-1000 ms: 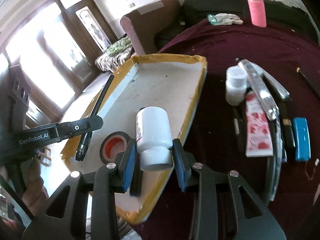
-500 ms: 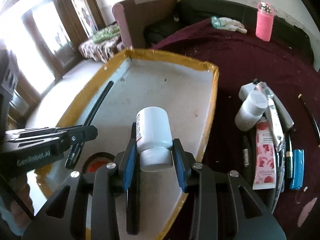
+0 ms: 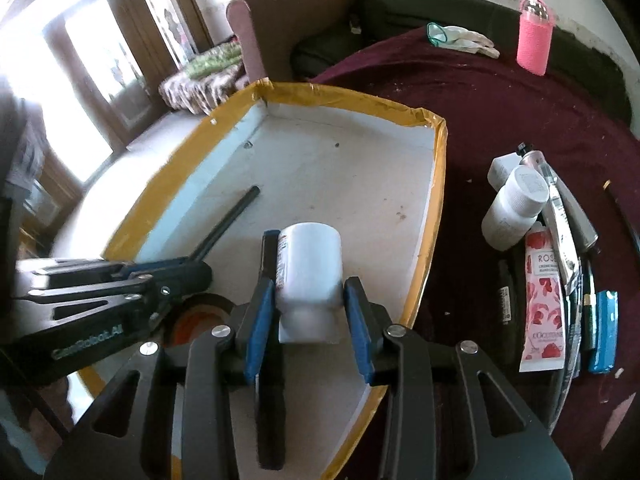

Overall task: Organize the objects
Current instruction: 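Lower the pill bottle into the tray with the right tool while the left tool drops the pen there, then grasp a clear ballpoint pen from the pile with the right tool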

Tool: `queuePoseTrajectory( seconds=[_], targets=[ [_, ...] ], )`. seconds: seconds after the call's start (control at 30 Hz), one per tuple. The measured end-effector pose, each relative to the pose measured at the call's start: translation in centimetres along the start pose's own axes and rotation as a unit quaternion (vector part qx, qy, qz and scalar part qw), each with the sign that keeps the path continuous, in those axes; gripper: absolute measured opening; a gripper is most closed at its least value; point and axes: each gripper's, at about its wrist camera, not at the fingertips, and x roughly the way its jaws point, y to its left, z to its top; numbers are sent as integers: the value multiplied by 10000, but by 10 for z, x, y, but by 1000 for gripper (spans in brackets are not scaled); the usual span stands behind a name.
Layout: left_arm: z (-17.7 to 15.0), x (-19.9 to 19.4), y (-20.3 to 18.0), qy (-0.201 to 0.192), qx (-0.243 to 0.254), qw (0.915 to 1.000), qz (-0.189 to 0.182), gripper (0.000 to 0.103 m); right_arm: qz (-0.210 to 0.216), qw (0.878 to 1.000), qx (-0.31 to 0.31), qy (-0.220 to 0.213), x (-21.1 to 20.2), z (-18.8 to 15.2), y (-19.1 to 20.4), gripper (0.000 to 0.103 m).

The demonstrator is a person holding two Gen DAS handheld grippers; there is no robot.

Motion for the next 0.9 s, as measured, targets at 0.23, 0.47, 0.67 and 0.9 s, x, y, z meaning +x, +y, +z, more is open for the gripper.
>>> queuePoseTrajectory(
  seconds=[0.23, 0.47, 0.67, 0.9],
  targets=[
    [-22, -44, -18, -757, -170, 9969, -86, 38, 735, 9945, 420, -610, -44, -14, -27, 50],
    [-59, -53, -89, -865, 344, 9921, -840, 46, 1028, 9875, 632, -1011, -94, -69, -79, 51],
    [-76, -31, -150, -480, 963, 9902, -886, 46, 816, 9831, 1289, -1007, -115, -116, -131, 51],
    [-89, -21, -176, -214, 1194, 9889, -858, 46, 419, 9801, 1663, -1001, -121, -125, -168, 43]
  ],
)
